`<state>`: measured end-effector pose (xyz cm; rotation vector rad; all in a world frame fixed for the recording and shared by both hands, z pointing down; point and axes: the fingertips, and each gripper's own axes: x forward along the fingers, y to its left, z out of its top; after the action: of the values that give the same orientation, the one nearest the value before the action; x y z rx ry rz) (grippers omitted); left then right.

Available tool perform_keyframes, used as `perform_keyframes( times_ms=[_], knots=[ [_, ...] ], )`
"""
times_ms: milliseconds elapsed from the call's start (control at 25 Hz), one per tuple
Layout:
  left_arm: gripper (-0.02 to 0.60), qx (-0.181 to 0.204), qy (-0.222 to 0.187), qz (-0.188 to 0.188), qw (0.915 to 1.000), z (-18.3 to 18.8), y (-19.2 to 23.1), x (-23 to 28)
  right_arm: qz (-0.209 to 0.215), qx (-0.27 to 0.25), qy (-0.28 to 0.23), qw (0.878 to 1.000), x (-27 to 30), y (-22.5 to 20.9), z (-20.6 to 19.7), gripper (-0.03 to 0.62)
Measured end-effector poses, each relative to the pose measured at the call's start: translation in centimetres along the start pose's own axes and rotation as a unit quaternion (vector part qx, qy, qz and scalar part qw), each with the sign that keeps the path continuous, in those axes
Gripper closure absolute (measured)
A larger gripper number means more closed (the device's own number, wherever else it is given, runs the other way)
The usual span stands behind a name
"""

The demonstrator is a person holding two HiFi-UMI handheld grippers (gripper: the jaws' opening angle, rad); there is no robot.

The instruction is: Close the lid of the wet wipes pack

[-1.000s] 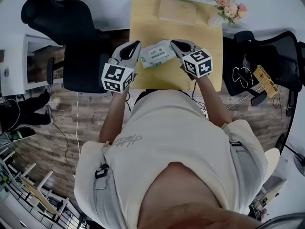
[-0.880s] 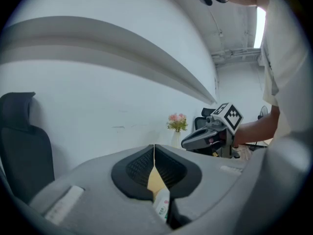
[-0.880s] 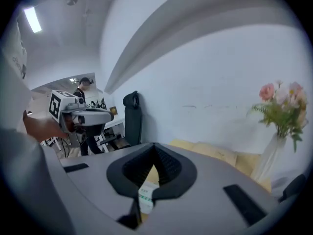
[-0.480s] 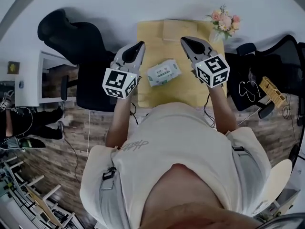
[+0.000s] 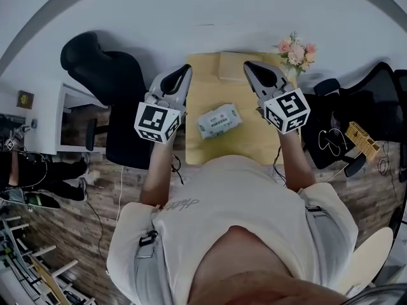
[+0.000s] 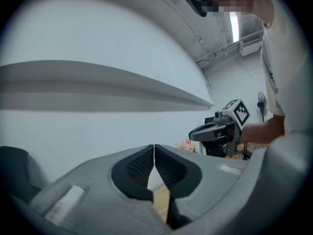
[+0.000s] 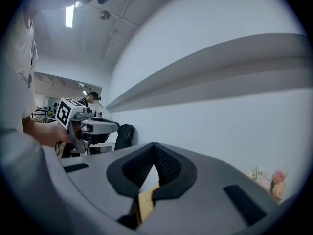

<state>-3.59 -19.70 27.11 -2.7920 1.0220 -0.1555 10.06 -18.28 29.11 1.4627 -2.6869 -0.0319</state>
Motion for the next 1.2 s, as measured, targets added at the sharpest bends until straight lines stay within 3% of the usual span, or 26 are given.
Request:
perform_keyframes(
  times_ms=[280, 640, 1200],
  knots=[
    [0.565, 0.013, -0.020, 0.021, 0.9995, 1.8, 2.4, 0.0, -0.008, -0.021, -0.017, 1.000, 0.4, -0.1, 2.4, 0.592],
    [0.565, 0.000, -0.034, 0.030, 0.9990, 2.3, 3.7, -0.2, 0.004, -0.042, -0.021, 0.999, 1.3, 0.7, 4.4, 0.592],
    [0.565, -0.012, -0.021, 0.021, 0.9995, 0.9, 3.9, 0.0, 0.004, -0.018, -0.031, 0.999, 2.5, 0.8, 4.1, 0.592]
  ],
)
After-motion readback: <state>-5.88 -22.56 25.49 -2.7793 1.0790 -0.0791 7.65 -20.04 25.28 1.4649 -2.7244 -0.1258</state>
